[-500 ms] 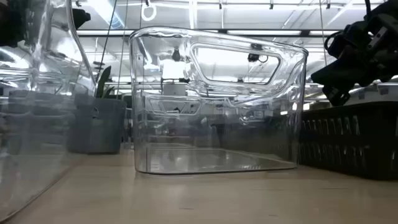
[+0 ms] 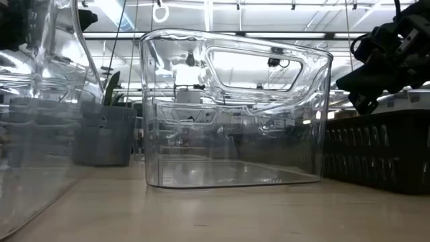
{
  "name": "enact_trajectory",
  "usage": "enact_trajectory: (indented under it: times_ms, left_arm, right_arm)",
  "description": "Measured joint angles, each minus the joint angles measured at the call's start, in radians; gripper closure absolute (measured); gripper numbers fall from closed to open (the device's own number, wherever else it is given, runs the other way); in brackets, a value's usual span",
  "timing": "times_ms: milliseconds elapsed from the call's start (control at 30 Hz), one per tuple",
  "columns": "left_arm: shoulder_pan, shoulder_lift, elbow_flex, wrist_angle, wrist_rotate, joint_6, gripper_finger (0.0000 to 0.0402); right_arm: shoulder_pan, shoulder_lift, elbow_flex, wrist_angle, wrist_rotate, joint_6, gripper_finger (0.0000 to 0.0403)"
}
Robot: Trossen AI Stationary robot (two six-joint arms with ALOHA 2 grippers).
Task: Stack baskets by color
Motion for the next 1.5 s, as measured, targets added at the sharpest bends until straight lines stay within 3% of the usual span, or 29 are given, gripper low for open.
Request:
enact_trajectory:
  times_ms: [1500]
  left_arm:
    - [0.000,0.000,0.000,0.000,0.000,0.000,0.0371]
  right_arm:
    - [0.000,0.000,0.000,0.000,0.000,0.000,0.0380]
